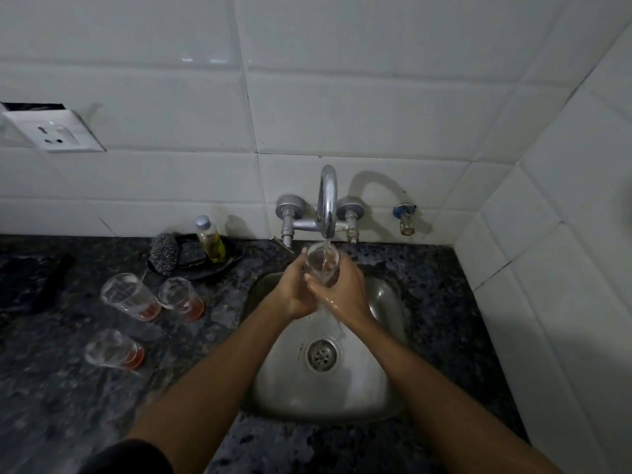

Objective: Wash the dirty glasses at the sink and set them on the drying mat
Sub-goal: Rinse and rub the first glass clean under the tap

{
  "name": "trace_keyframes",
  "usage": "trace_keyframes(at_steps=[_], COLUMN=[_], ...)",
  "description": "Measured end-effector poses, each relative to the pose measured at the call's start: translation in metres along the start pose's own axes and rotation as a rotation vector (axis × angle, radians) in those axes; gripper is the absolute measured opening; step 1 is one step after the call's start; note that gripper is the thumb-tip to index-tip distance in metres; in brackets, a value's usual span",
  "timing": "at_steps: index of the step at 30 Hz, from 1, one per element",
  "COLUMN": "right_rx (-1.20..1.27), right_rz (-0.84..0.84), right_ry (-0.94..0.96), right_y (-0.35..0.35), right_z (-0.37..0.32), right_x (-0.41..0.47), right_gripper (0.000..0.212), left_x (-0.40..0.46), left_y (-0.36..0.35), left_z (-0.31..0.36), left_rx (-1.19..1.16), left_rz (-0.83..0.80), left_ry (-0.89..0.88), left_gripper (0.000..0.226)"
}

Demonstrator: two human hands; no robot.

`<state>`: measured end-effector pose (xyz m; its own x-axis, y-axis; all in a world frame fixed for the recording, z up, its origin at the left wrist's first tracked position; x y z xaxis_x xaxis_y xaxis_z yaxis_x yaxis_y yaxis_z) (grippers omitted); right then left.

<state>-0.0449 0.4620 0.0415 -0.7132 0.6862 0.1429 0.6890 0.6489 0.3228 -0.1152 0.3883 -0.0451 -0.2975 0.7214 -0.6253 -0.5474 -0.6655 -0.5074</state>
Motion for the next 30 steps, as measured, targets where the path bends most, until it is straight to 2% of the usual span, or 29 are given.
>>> trace_keyframes(at_steps=[2,4,6,8,10,14,16,18,19,21,24,26,28,30], right_rx=[-0.046,-0.23,-0.37,-0.455,-0.435,-0.216,-0.307,-0.577,-0.667,-0.58,-0.195,-0.285,-0.58,-0.643], right_rz=[-0.077,-0.074,-0.07,-0.153,-0.216,-0.385,-0.457,-0.554,-0.566,-0.55,-0.456,-0.385,-0.455,-0.497], right_ry=[0.07,0.257,0.493,0.614,0.553,0.213,0.296,0.465,0.502,0.434,0.235,0.287,0.422,0.415], right_y=[0.003,0.012,0.014,0.006,0.002,-0.009,-0.011,-0.015,-0.014,-0.017,-0.023,-0.019,-0.02,-0.017], right_z=[-0.007,-0.022,-0.039,-0.047,-0.043,-0.027,-0.031,-0.034,-0.031,-0.029,-0.037,-0.044,-0.045,-0.034], right_x=[-0.004,-0.008,-0.014,-0.019,-0.014,0.006,0.008,0.002,0.001,-0.002,-0.004,0.0,-0.001,0.002], right_gripper=[0.064,0.069,0.053,0.032,0.022,0.021,0.023,0.027,0.03,0.031,0.029,0.03,0.035,0.035], left_x=[0.002,0.007,0.008,0.011,0.008,0.003,0.004,0.004,0.005,0.01,-0.006,-0.004,-0.008,-0.01], left_y=[-0.003,0.0,0.006,0.006,0.006,0.008,0.009,0.007,0.01,0.015,0.008,0.006,0.0,0.002], left_z=[0.001,0.01,0.019,0.024,0.03,0.034,0.033,0.034,0.034,0.033,0.039,0.037,0.039,0.045], left_rx=[-0.104,-0.168,-0.198,-0.194,-0.166,-0.257,-0.219,-0.076,-0.017,0.001,-0.024,-0.02,-0.003,0.031], left_rz=[-0.013,-0.009,0.073,0.065,0.079,0.115,0.092,0.045,0.055,0.097,0.167,0.151,0.102,0.14], left_ry=[-0.068,-0.158,-0.211,-0.235,-0.259,-0.281,-0.258,-0.234,-0.222,-0.204,-0.261,-0.238,-0.19,-0.172], left_gripper=[0.043,0.034,0.02,0.014,0.015,0.016,0.03,0.053,0.054,0.052,0.023,0.032,0.047,0.041])
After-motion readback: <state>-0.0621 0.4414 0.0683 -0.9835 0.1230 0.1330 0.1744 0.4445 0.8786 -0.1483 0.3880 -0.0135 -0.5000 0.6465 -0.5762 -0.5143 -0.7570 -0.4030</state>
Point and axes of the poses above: each hand's wrist, its own x-axis towards the middle knuckle, its own y-axis out of the back of the hand, z = x × y, the point moved 9 cm from there along x, towards the middle knuckle, and after that the axes turned 8 degrees about x, right-handed, at the moved point
